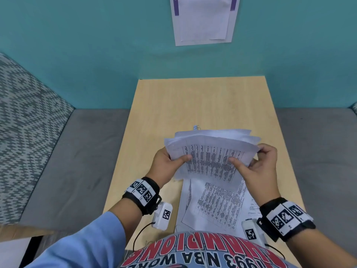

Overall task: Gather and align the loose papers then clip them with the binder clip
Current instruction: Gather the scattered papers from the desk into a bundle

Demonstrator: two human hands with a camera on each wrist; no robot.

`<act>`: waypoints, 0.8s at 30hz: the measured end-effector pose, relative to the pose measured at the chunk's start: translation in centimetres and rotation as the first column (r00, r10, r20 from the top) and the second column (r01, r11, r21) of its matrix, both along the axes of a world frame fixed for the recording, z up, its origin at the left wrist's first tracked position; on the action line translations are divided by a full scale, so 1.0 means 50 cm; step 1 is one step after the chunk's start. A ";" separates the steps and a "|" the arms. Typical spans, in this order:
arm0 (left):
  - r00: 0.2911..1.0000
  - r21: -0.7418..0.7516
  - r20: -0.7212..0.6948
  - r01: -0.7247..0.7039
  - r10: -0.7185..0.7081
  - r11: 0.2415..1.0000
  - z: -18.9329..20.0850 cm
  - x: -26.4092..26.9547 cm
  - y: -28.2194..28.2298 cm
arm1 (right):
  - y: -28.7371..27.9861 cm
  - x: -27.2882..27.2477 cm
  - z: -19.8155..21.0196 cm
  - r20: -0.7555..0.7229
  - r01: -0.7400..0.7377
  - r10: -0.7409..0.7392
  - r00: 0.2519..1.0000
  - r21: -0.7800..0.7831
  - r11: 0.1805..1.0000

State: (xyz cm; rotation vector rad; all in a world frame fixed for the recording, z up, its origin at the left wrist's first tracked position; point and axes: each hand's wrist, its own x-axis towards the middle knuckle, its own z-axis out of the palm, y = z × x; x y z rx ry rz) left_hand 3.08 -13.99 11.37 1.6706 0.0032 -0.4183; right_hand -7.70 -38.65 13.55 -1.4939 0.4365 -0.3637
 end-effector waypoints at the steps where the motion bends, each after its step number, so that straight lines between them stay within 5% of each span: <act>1: 1.000 0.024 -0.024 0.014 -0.013 1.000 -0.009 -0.005 0.002 | -0.002 -0.002 -0.012 -0.060 -0.005 0.007 0.998 0.037 0.999; 6: 0.998 0.029 -0.068 0.015 -0.013 0.999 -0.009 -0.010 -0.005 | -0.013 -0.003 -0.024 -0.253 -0.170 0.163 0.954 -0.005 0.985; 12: 0.999 -0.030 0.022 -0.026 0.027 0.999 0.035 0.003 -0.013 | -0.022 0.007 0.013 -0.120 -0.176 0.177 0.977 0.015 0.984; 17: 0.994 0.065 -0.023 0.104 -0.103 0.992 0.009 -0.014 -0.016 | -0.001 0.005 -0.012 -0.255 -0.248 0.235 0.938 -0.021 0.968; 24: 0.997 -0.028 0.064 -0.037 0.039 0.999 0.048 -0.004 -0.021 | 0.002 0.020 0.037 -0.131 -0.191 0.179 0.975 -0.083 0.978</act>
